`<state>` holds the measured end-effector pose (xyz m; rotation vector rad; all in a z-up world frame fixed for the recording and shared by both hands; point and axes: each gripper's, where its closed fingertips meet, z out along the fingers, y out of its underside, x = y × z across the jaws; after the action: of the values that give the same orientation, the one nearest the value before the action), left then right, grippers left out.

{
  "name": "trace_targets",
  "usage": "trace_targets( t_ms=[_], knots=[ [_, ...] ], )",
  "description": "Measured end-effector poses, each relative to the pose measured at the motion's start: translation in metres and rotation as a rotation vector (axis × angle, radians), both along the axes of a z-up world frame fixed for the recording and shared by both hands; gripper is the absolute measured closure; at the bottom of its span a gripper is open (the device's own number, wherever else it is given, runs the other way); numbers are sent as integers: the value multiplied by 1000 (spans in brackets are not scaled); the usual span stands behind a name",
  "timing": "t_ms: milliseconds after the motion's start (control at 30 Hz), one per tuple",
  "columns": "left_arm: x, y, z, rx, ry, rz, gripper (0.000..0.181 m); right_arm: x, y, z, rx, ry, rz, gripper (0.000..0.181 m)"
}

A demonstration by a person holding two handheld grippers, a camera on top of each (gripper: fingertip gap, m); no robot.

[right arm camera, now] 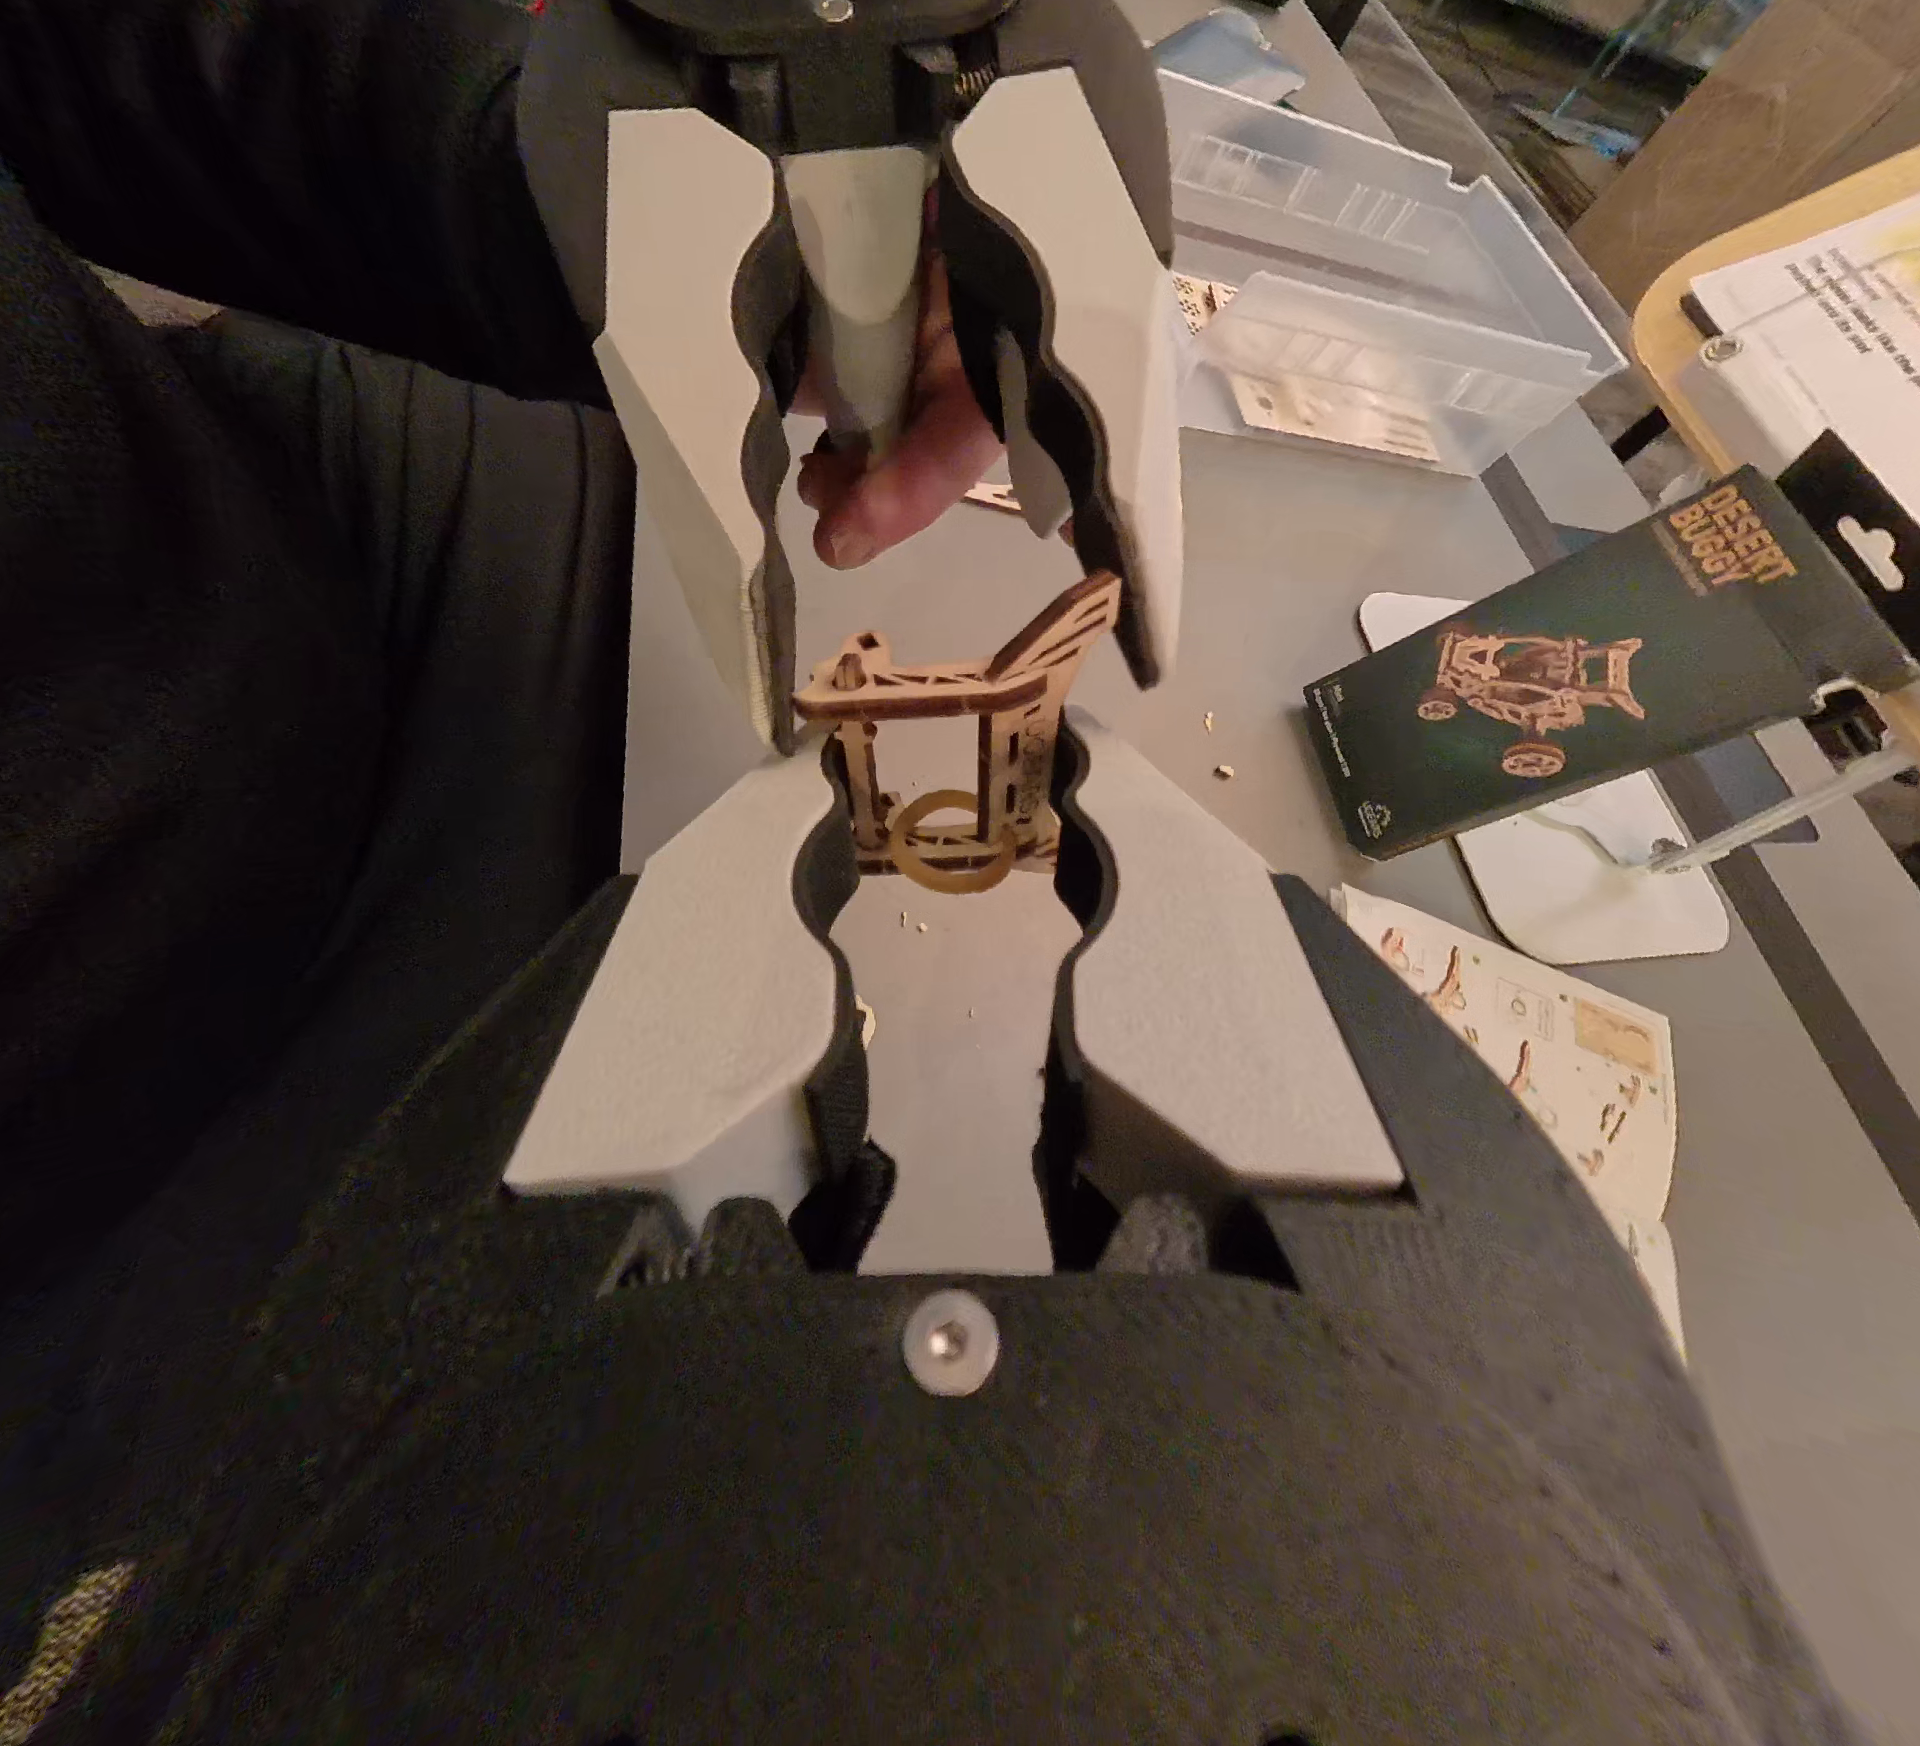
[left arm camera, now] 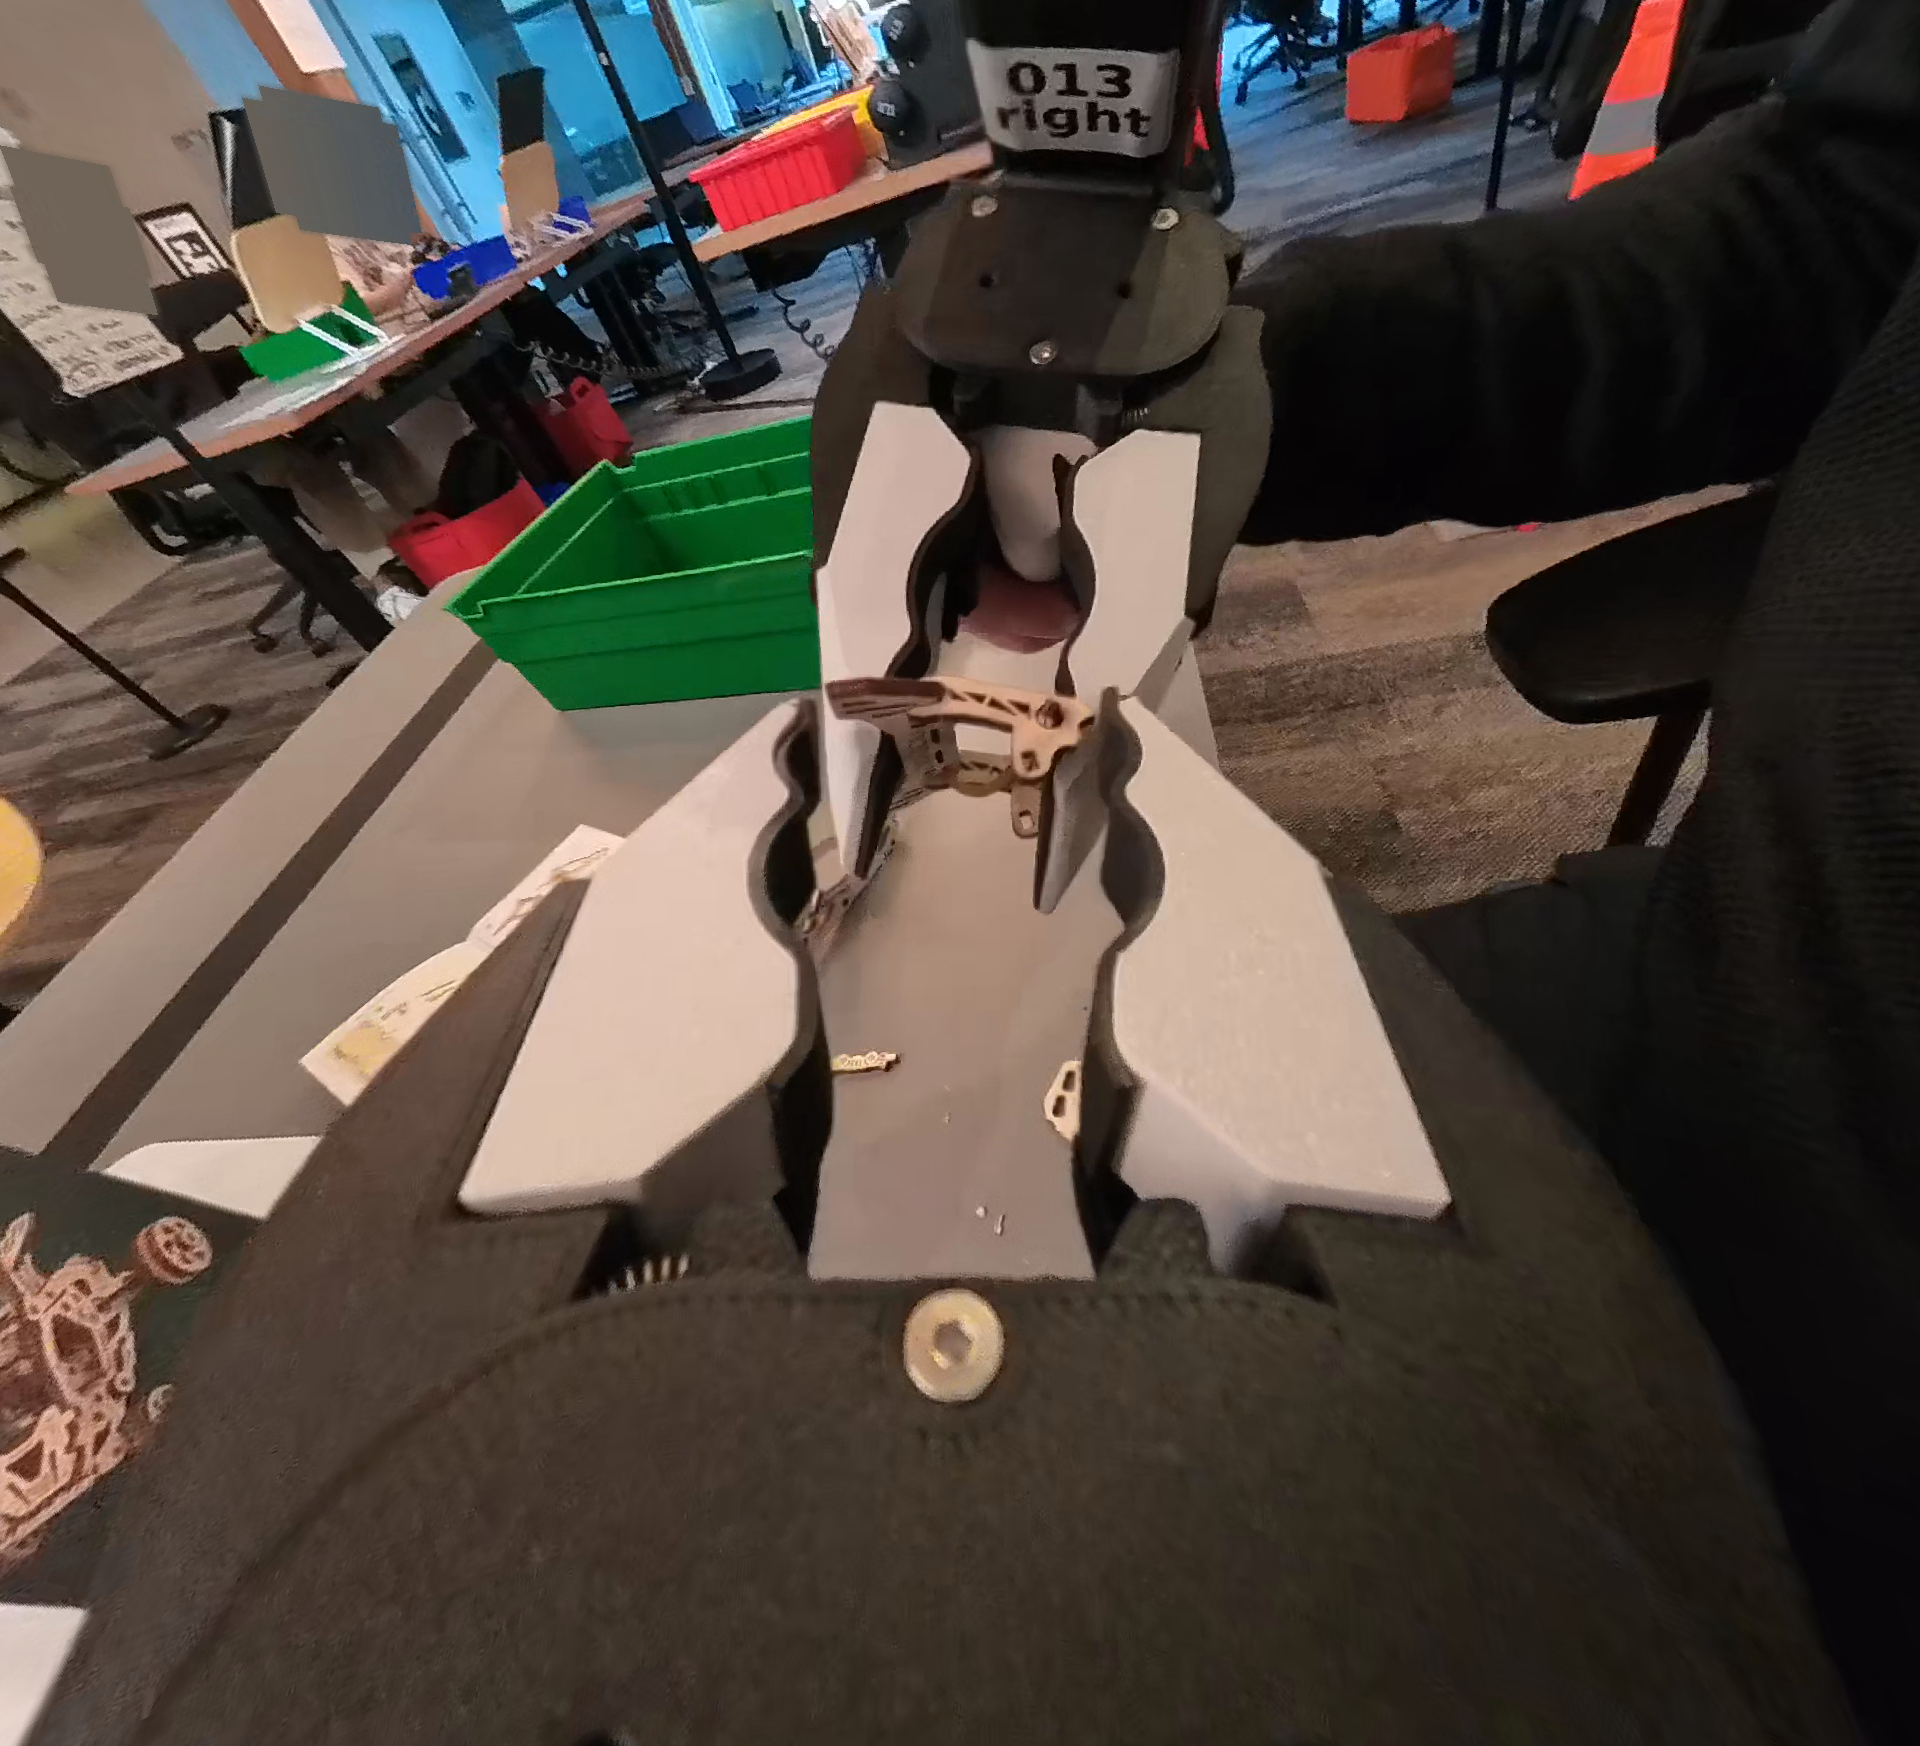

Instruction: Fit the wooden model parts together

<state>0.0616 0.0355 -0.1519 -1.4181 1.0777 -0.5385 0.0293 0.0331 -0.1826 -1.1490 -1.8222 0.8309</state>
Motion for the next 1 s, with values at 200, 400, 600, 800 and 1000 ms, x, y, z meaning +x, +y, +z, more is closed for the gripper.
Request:
trace_targets(
  t_ms=[200,400,600,800,1000],
  knots=[
    [-4,0,2,-28,-60,-15,141,-4,1,-4,29,-29,-61,150],
    [-9,1,1,-23,-66,14,141,-7,5,-4,39,-35,-116,150],
    [-16,3,-2,-63,-107,17,142,-9,9,-5,93,-56,-177,150],
    [-26,7,-9,-118,-160,33,155,-12,16,-13,270,-125,-252,150],
    [-30,8,-15,-164,-215,25,155,-13,20,-14,377,-137,-272,150]
  ],
)
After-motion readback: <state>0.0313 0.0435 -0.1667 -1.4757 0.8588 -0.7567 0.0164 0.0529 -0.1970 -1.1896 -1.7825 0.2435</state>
